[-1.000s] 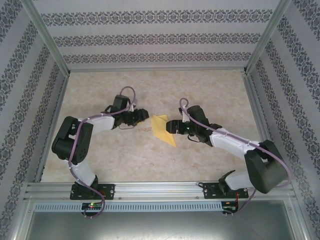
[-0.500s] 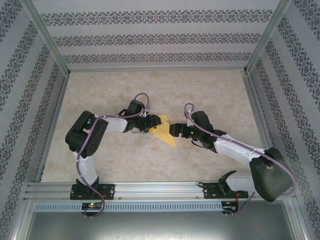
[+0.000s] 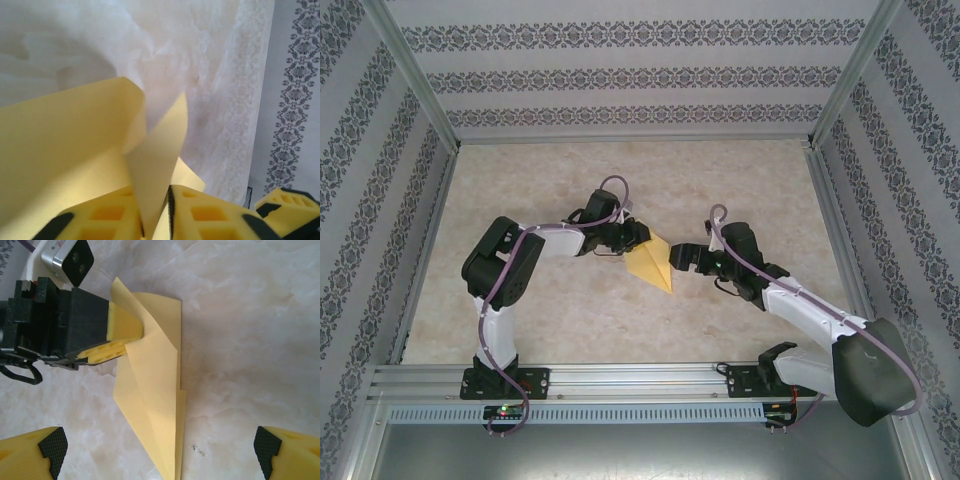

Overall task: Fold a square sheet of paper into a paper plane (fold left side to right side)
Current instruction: Turn over the paper at the center of the table.

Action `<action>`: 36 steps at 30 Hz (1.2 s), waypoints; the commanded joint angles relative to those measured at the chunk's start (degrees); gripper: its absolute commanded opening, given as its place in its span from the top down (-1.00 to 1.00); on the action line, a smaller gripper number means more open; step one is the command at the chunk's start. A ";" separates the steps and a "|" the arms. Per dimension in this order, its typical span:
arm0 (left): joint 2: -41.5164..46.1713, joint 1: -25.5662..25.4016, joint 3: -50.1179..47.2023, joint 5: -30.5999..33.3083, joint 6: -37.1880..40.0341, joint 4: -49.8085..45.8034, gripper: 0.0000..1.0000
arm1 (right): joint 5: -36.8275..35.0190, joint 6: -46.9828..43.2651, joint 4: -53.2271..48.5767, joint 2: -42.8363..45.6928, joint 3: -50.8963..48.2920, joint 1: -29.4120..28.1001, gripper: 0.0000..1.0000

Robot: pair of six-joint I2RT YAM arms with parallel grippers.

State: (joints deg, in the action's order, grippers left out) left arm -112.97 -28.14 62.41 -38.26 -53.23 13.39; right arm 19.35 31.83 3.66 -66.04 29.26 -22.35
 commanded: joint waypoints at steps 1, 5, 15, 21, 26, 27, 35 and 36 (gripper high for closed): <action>4.13 -0.43 1.52 0.63 3.35 -1.16 0.72 | 9.85 1.95 1.28 0.72 -1.35 3.44 -0.96; 9.78 0.84 1.59 1.47 6.48 -4.93 0.89 | 18.45 4.03 4.03 0.21 -1.81 7.69 -0.95; 22.70 7.41 2.48 -0.42 6.95 -8.44 1.00 | 35.05 19.55 27.82 -7.12 0.03 7.73 -0.95; 24.93 7.79 4.33 -2.88 4.35 -6.32 1.00 | 36.47 25.61 36.93 -13.40 3.79 2.57 -0.95; 25.33 7.84 3.85 -5.08 1.39 -3.03 1.00 | 37.21 34.79 49.98 -20.07 6.12 -0.53 -0.86; 25.31 7.76 3.50 -5.29 0.90 -2.46 1.00 | 37.14 35.61 51.24 -21.04 6.69 -0.89 -0.79; 25.93 7.84 1.60 -4.92 0.37 -2.58 1.00 | 36.28 34.28 50.16 -22.64 7.57 -0.81 -0.04; 25.79 7.82 1.49 -4.83 0.40 -2.69 1.00 | 36.20 33.96 49.69 -22.50 7.50 -0.85 0.02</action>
State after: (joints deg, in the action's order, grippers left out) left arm -88.86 -20.51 64.82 -42.04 -51.77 8.38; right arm 55.13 66.22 50.68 -88.66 35.62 -23.24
